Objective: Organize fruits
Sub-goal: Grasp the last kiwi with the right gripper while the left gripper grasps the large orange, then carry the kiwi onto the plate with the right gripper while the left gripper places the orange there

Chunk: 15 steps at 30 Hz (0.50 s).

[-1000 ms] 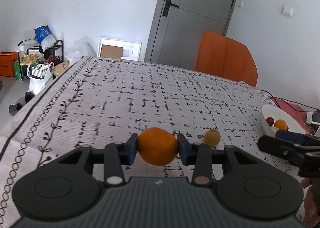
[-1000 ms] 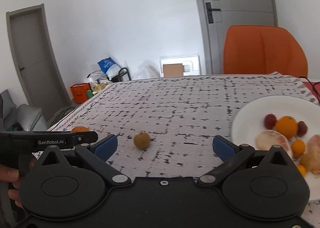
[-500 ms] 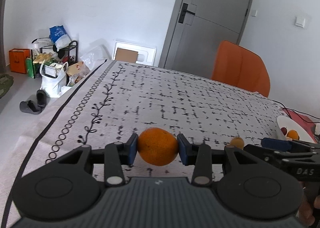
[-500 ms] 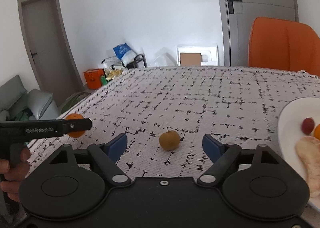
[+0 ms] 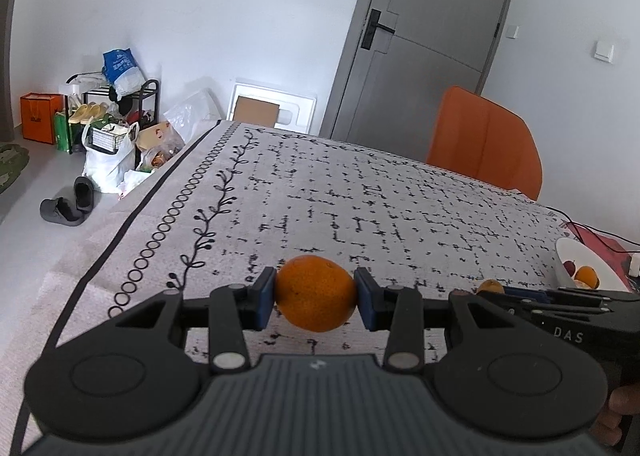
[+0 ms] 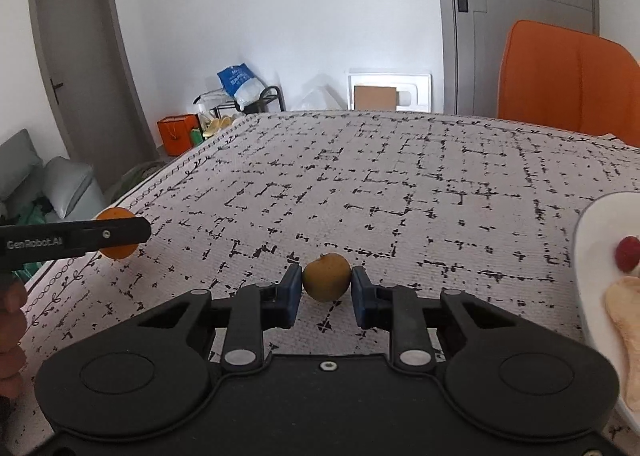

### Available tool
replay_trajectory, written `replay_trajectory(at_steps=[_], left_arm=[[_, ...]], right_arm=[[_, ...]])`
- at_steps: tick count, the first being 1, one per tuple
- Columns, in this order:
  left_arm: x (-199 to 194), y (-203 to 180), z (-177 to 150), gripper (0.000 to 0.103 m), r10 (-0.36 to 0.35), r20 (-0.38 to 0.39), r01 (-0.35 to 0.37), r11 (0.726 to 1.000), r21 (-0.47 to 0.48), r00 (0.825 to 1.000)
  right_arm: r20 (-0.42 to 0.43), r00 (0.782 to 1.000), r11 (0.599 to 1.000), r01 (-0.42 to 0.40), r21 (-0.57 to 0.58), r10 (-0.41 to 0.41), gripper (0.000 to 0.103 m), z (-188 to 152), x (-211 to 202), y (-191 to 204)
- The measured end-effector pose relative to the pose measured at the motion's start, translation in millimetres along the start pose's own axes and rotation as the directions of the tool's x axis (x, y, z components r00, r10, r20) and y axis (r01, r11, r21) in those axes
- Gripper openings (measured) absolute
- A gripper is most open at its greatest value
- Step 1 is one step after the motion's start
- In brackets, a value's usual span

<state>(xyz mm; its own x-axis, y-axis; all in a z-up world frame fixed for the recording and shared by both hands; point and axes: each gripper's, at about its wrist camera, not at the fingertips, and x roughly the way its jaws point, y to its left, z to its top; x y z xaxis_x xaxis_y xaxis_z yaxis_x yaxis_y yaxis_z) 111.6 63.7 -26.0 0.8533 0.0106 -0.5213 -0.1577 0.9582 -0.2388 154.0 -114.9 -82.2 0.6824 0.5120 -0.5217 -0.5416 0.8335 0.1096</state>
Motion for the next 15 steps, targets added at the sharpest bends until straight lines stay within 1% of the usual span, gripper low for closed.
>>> replay_trajectory(at_steps=[7,15], left_arm=[[-0.9,-23.4,0.6,0.041,-0.038,0.002,0.038,0.999,0.032,0.999],[3.2,-62.2,3.5,0.041,-0.096,-0.008,0.096,0.991,0.089,0.995]], right_arm=[[0.049,0.999,0.999,0.023,0.026,-0.024,0.025,1.6,-25.7,-12.6],[0.124,0.99,0.994,0.064,0.087,-0.074,0.025,-2.0,-65.1,-40.1]])
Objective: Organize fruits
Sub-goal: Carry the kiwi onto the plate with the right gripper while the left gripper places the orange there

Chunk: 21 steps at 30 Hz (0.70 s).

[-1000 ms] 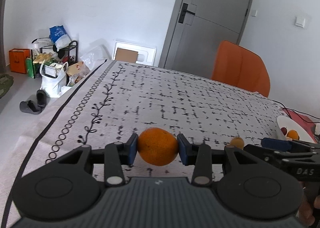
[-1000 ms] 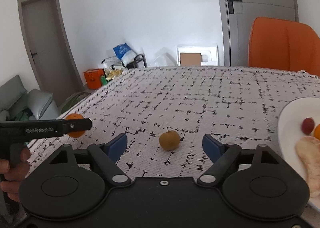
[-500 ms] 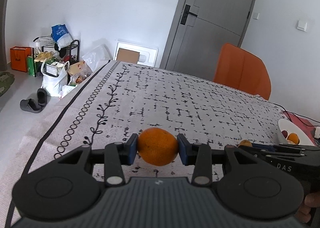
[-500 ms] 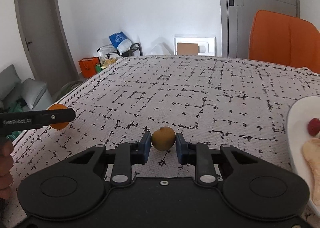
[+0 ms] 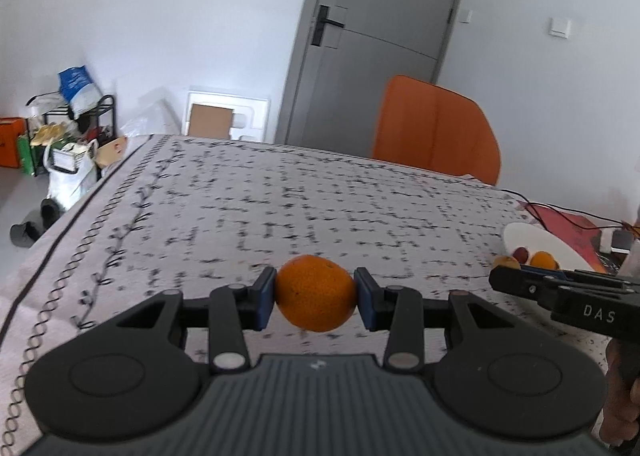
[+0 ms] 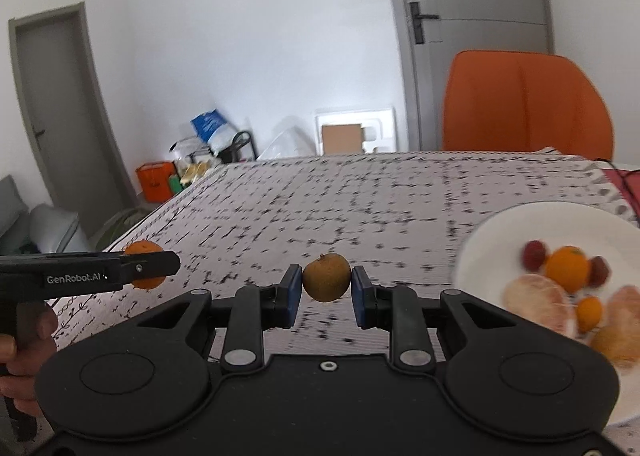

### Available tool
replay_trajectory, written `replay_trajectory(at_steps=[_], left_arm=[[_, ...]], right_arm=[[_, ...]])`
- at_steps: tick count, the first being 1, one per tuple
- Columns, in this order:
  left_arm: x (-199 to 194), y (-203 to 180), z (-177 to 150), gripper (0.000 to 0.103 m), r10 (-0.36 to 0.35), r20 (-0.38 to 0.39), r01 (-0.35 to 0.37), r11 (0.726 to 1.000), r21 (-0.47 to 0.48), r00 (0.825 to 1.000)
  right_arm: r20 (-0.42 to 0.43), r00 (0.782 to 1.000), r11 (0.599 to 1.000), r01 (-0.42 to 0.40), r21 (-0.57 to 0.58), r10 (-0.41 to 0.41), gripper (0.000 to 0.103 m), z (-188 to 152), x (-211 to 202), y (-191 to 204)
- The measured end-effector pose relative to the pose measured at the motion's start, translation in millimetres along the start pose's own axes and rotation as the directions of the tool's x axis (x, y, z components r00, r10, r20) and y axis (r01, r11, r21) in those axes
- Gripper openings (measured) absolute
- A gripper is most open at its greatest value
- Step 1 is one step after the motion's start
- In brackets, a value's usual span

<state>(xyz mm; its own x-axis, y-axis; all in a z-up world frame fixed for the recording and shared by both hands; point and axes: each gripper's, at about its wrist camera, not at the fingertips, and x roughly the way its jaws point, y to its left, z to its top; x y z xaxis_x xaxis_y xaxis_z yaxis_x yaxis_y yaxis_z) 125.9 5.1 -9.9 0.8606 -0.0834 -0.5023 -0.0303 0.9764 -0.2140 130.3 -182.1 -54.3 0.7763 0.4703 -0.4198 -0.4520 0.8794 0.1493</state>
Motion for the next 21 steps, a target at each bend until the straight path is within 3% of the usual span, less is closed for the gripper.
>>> replay_trajectory(at_steps=[21], left_arm=[[12.3,-94.4,8.7,0.041,-0.12,0.012,0.117,0.982,0.151,0.993]], right_arm=[[0.095,0.99,0.989,0.097,0.109,-0.108,0.025,-7.0,-55.5,-69.6]])
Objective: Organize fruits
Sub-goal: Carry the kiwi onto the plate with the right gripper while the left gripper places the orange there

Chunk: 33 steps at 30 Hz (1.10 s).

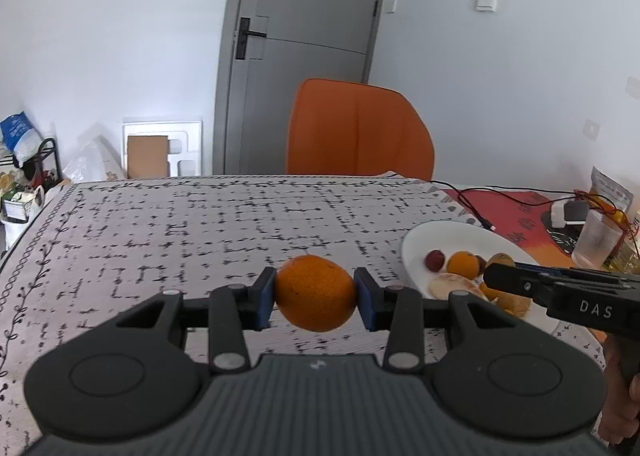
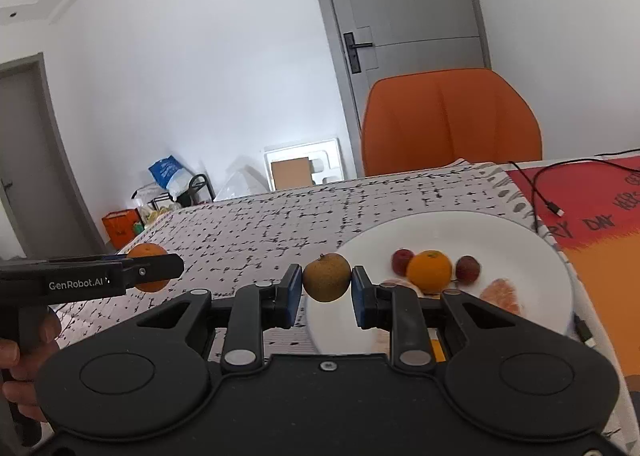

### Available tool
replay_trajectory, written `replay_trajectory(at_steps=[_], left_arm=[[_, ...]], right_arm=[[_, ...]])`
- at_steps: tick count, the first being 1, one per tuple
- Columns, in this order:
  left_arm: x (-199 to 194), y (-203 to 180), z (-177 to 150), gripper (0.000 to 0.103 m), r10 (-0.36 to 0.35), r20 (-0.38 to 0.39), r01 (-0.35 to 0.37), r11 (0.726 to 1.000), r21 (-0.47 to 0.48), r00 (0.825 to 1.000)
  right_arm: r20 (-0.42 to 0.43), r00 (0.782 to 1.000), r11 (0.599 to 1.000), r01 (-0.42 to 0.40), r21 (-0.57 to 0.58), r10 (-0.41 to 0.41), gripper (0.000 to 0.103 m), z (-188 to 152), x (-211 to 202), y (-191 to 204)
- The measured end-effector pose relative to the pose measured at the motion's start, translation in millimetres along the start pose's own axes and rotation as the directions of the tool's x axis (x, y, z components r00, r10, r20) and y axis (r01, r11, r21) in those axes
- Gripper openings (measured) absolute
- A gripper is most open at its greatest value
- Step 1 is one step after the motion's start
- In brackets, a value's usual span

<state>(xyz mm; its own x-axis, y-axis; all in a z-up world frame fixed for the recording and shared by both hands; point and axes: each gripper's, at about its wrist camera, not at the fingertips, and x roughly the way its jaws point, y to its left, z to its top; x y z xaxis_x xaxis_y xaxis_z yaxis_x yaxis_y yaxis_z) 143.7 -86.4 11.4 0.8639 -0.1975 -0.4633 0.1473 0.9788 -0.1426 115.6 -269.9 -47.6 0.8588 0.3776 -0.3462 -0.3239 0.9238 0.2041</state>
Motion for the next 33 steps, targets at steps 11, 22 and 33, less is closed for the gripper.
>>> replay_trajectory(at_steps=[11,22,33], left_arm=[[17.7,-28.3,2.4,0.041,-0.03,-0.025,0.031,0.999,0.04,0.999],[35.6,-57.7,3.8,0.041,-0.063,-0.05,0.066,0.995,0.076,0.997],[55.6,-79.7,5.3,0.041,-0.087,-0.076,0.095,0.99,0.107,0.993]], right_arm=[[0.015,0.999,0.998,0.046,0.046,-0.047,0.025,-2.4,-3.6,-35.1],[0.003,0.997,0.994,0.079,0.069,-0.08,0.025,2.5,2.3,-66.2],[0.009,0.992,0.988,0.126,0.086,-0.127,0.032,-2.4,1.0,-83.1]])
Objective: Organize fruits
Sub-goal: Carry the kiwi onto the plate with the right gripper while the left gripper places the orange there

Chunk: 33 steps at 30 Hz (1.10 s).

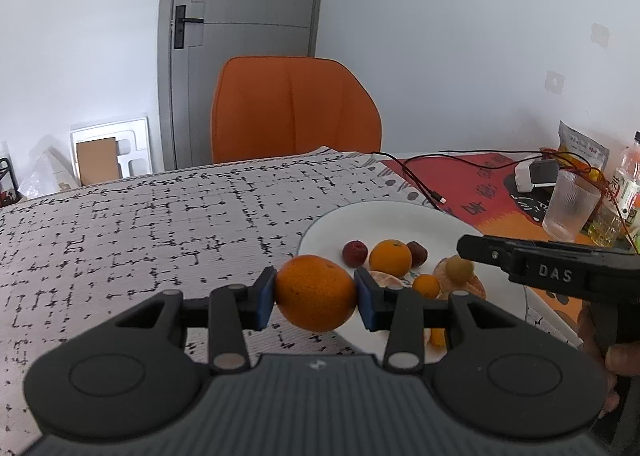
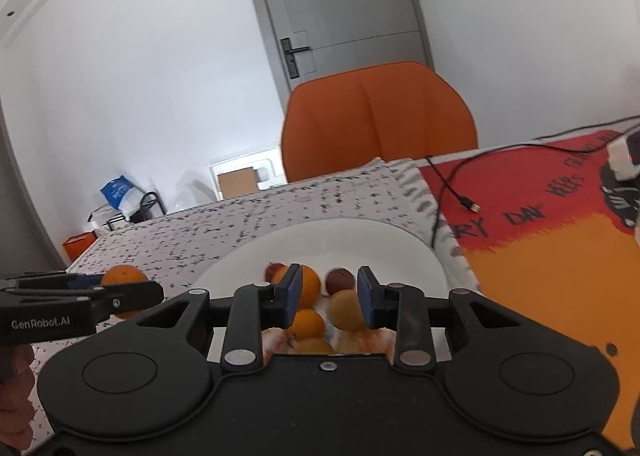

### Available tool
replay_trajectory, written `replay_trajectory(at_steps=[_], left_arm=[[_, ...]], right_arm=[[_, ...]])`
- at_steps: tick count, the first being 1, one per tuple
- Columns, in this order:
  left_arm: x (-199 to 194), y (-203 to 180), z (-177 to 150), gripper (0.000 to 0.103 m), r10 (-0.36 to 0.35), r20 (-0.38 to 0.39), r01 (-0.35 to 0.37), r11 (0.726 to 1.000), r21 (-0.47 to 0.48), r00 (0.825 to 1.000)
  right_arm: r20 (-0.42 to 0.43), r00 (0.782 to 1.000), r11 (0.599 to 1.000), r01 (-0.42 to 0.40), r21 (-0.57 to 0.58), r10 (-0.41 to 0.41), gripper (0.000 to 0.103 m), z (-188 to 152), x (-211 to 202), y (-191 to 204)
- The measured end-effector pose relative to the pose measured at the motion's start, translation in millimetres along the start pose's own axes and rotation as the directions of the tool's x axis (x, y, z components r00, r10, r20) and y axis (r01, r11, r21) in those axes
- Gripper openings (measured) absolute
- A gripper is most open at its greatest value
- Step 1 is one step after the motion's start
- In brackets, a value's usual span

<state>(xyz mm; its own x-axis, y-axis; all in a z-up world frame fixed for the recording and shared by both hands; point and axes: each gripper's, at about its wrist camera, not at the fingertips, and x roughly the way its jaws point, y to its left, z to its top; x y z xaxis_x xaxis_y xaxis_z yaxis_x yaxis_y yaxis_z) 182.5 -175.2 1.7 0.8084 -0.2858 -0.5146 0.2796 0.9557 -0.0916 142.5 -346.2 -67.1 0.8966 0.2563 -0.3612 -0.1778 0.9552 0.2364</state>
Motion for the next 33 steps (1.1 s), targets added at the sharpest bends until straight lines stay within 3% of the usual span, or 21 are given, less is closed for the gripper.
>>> replay_trajectory(at_steps=[10,24,33], left_arm=[[11.7,-16.2,-1.2,0.041,-0.047,-0.01,0.047,0.999,0.015,0.999],[-14.1,-1.9,1.2,0.052,0.027,0.011,-0.027,1.0,0.015,1.0],[-42.2,18.4,-2.1,0.082,0.085,0.031,-0.085,0.996,-0.013,0.996]], right_arm=[[-0.001,1.0,0.999,0.017,0.047,-0.017,0.032,-11.2,-18.6,-7.2],[0.005,1.0,0.997,-0.006,0.073,0.005,0.043,-15.0,-30.7,-3.3],[0.02,1.0,0.998,-0.025,0.053,0.024,0.069,-12.1,-38.9,19.5]])
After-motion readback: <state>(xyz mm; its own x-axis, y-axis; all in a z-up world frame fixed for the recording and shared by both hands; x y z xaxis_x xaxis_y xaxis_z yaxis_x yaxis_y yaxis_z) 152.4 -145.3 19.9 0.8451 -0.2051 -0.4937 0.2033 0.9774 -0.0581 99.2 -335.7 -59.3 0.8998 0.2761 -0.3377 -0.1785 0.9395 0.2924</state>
